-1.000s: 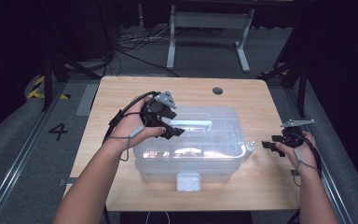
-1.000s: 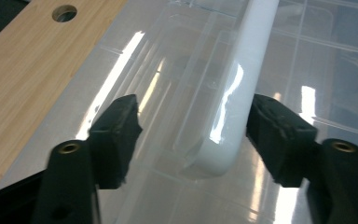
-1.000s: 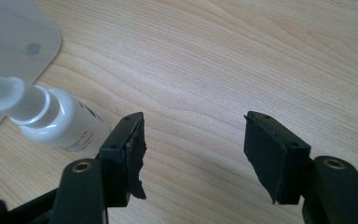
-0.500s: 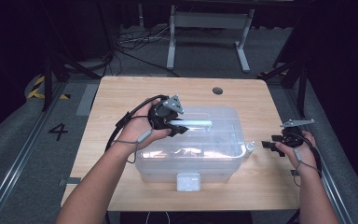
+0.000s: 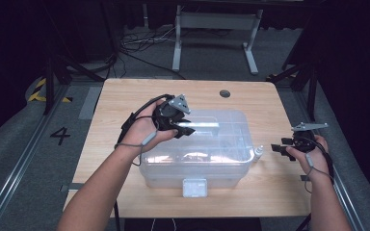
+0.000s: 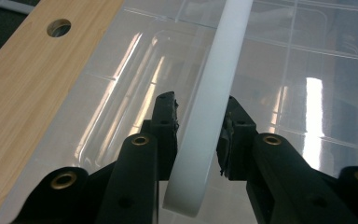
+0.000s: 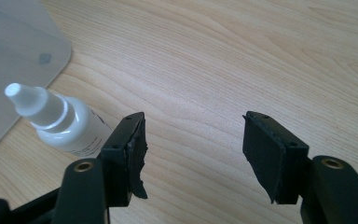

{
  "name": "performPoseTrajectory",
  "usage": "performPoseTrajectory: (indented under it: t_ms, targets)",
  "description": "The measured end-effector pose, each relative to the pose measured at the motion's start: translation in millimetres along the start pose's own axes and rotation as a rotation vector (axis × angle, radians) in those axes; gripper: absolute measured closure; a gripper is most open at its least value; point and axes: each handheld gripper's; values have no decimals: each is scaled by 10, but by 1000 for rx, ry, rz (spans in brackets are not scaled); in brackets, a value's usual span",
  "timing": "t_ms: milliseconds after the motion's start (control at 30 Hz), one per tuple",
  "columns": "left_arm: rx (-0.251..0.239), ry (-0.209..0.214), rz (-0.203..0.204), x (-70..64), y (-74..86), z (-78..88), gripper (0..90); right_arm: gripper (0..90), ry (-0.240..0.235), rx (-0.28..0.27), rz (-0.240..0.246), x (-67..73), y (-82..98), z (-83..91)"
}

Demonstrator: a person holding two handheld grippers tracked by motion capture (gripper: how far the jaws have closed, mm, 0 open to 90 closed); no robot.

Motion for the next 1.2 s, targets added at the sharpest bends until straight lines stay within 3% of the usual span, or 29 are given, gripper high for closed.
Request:
performPoseTrajectory:
  t_ms: [333,500,733,1033,1200]
  targets:
    - [-3,-18,22,115,-90,44,711,426,8,-45,3,39,28,174]
    - [0,-16,34,199,-146,67,710,507,-7,-72,33,70,41,249]
    - [20,-8,76,319,-231,93,701,539,-45,-132,40,125,50,318]
    - [30,2,102,457,-305,100,694,547,-41,-164,93,224,48,415]
    - [37,7,115,519,-336,98,691,512,4,-155,98,254,57,485]
Point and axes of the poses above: each handheld gripper's, and its own axes: z roughly backward along the jaws, y roughly out of its underside, x roughly to its left, and after that the axes turned 2 degrees about -z, right-handed
